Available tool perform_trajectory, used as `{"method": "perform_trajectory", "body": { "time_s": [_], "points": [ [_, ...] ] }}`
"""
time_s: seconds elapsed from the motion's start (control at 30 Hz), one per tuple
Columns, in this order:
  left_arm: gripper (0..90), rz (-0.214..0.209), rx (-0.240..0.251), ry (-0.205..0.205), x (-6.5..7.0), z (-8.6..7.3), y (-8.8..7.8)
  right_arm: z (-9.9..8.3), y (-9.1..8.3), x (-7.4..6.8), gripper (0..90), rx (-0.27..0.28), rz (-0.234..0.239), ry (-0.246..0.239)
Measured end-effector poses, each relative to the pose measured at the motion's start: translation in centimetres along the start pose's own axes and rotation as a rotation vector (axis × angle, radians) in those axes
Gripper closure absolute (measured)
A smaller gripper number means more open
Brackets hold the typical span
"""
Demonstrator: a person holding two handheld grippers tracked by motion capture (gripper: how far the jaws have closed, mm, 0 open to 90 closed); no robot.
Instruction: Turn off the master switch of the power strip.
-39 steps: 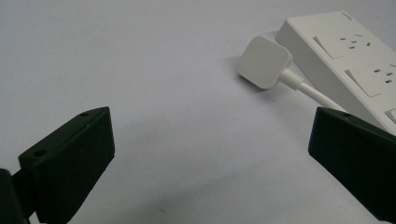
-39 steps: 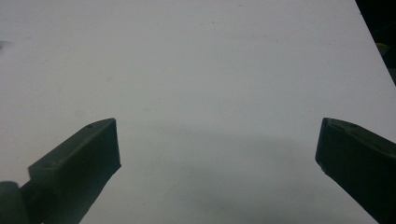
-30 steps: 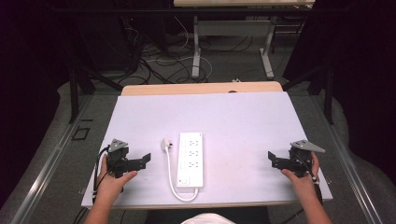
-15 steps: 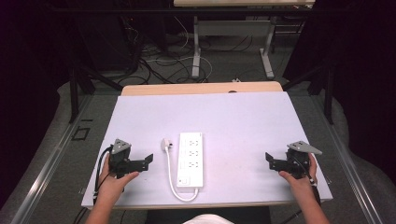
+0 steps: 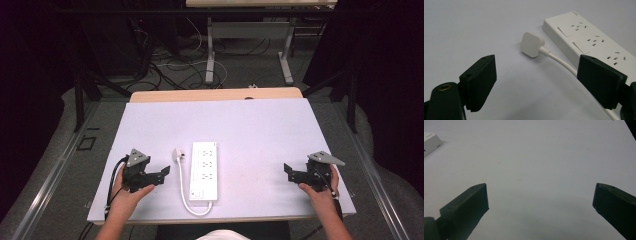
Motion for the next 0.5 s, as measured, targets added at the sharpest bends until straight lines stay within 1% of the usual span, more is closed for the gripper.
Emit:
{"method": "perform_trajectory", "body": {
  "time_s": [0.03,0.07,0.13,0.2,0.23,0.27,0.3,0.33,0.37,0.4,0.43,0.47,0.5],
  "points": [
    [16.4,-0.010,-0.001,-0.006,0.3,0.0,0.0,0.1,0.0,0.0,0.0,0.006,-0.005,0.001],
    [16.4,-0.015,0.000,0.000,0.5,0.1,0.0,0.1,0.0,0.0,0.0,0.007,-0.004,0.004],
    [16.6,-0.024,0.006,-0.005,0.9,0.2,0.0,0.0,-0.1,0.0,0.0,0.000,-0.002,0.000],
    [16.7,-0.041,-0.002,-0.007,1.3,0.3,0.0,0.1,-0.1,0.0,0.0,0.002,-0.001,0.000],
    [16.9,-0.046,-0.005,-0.003,1.5,0.3,0.0,0.2,0.0,0.0,0.0,0.018,-0.004,0.001],
    [16.9,-0.043,0.000,-0.011,1.7,0.4,0.0,0.2,0.0,0.0,0.0,0.016,-0.003,0.001],
    [16.9,-0.053,0.008,-0.027,2.0,0.5,0.1,0.2,0.0,0.0,0.0,0.016,-0.003,0.001],
    [17.1,-0.065,0.004,-0.032,2.2,0.5,0.0,0.2,0.1,0.0,0.0,0.017,-0.005,0.000],
    [17.1,-0.078,0.013,-0.037,2.5,0.7,0.1,0.2,0.1,0.0,0.0,0.017,-0.005,0.000],
    [19.7,-0.089,0.013,-0.033,2.7,0.7,0.0,0.1,0.1,0.0,0.0,0.016,-0.004,0.000],
    [20.4,-0.096,0.014,-0.037,2.9,0.8,0.0,0.1,0.0,-0.1,0.0,0.015,-0.003,0.001],
    [20.6,-0.107,0.020,-0.047,3.2,0.8,0.0,0.1,0.0,-0.1,0.0,0.009,0.004,0.000],
    [21.1,-0.112,0.014,-0.044,3.4,0.8,0.0,0.2,0.1,0.0,0.0,0.020,-0.006,0.000]
  ]
}}
Point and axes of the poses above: each handheld gripper's, and its own axes: y roughly forward along the jaws, z roughly out of its top, x roughly to its right, the point moved 10 cm from there along y, roughly forward along the jaws, and after that the axes turned 1 degree about y, right-handed, at the moved point
